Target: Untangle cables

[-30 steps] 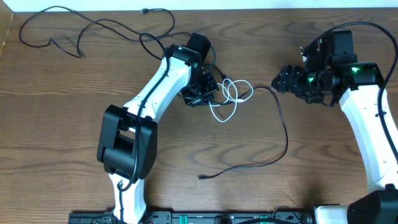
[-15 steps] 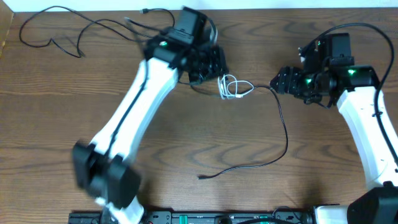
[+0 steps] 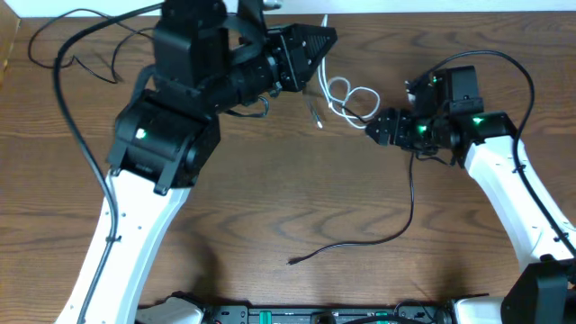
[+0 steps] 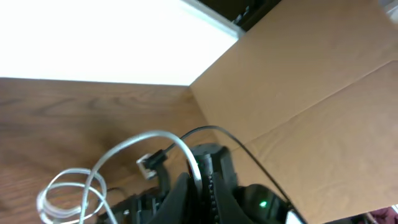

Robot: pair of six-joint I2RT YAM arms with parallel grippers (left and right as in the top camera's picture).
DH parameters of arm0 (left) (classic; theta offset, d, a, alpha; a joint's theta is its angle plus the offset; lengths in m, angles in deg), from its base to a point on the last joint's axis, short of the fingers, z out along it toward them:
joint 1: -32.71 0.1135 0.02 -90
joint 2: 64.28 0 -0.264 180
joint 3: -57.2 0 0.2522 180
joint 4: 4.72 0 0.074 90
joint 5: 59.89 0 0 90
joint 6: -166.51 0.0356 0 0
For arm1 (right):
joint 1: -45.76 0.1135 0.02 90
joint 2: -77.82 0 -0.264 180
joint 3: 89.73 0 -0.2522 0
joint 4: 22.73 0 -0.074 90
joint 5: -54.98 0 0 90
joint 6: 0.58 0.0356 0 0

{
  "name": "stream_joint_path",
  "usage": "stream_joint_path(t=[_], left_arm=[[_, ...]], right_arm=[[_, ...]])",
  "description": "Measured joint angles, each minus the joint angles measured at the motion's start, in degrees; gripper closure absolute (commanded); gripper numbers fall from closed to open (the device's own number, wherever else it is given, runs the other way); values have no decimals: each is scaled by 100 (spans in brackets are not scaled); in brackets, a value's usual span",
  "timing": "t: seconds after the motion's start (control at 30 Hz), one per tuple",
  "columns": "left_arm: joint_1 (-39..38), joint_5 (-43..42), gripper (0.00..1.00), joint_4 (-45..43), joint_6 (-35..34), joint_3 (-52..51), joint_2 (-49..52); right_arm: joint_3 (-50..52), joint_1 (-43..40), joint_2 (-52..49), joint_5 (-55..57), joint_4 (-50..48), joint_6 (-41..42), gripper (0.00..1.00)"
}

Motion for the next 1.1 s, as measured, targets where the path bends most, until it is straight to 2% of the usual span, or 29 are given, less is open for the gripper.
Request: stream_joint_path(t=[0.37, 0.7, 0.73, 0.93, 1.03, 1.1], left_arm=[[0, 0, 93, -48, -317, 0, -42], [0, 0, 92, -46, -358, 0, -42], [0, 0, 93, -44, -358, 0, -42], [0, 0, 93, -26, -361, 0, -42], [0, 0, 92, -7, -358, 0, -42], [0, 0, 92, 28, -358, 0, -42]], right_arm=[[2, 660, 0, -162, -1113, 553, 17], [4, 1161, 0, -101, -1950, -50, 11], [4, 1202, 0, -33, -2000, -131, 12], [4, 1252, 0, 411, -2031, -608, 39], [4, 1255, 0, 511, -2048, -835, 46], [4, 1255, 0, 568, -2114, -997, 57]])
